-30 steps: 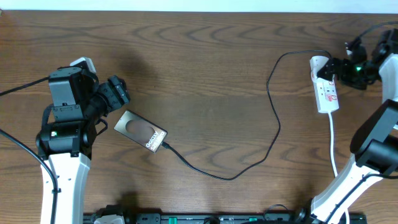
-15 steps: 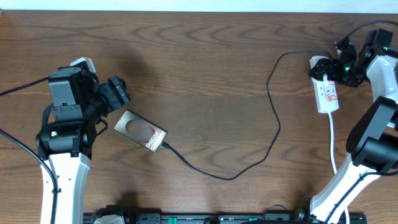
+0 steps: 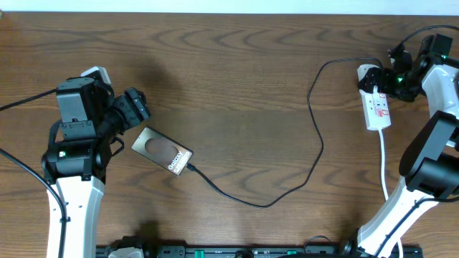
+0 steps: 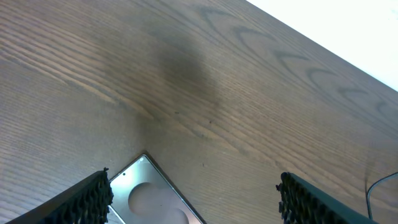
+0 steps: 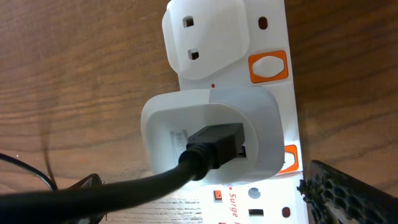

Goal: Plug charger to phone and switch on socket

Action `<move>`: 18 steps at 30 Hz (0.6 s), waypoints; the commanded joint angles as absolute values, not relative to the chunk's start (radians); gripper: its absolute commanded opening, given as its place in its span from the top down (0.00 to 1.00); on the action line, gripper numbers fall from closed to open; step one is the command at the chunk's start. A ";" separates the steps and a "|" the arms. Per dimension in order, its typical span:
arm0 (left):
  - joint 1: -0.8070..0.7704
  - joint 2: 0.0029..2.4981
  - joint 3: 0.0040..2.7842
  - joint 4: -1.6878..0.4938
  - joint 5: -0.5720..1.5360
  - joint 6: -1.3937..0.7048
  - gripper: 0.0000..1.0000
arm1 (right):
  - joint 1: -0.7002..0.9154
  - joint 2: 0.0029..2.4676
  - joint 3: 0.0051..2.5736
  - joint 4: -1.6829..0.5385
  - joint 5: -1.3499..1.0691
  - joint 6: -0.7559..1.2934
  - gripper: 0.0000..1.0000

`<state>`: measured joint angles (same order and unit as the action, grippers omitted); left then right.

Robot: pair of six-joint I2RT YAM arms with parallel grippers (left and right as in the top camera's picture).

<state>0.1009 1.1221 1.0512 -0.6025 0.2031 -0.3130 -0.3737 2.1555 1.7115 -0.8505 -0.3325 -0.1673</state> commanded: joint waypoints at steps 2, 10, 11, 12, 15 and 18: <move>0.099 1.124 1.049 -0.606 0.189 -0.296 0.17 | -0.365 2.167 1.705 -0.844 -0.353 -0.124 0.01; 0.099 1.124 1.049 -0.607 0.190 -0.296 0.16 | -0.353 2.228 1.705 -0.838 -0.459 -0.123 0.01; 0.099 1.124 1.049 -0.607 0.189 -0.296 0.16 | -0.349 2.230 1.705 -0.838 -0.458 -0.124 0.01; 0.099 1.124 1.049 -0.610 0.189 -0.296 0.16 | -0.346 2.230 1.705 -0.839 -0.459 -0.124 0.01; 0.099 1.124 1.049 -0.620 0.189 -0.296 0.16 | -0.339 2.230 1.705 -0.842 -0.459 -0.123 0.01; 0.099 1.124 1.049 -0.627 0.189 -0.296 0.16 | -0.333 2.230 1.705 -0.847 -0.458 -0.120 0.01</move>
<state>0.1009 1.1221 1.0512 -0.6228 0.2031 -0.3126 -0.3641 2.1971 1.7142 -0.8257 -0.4030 -0.1383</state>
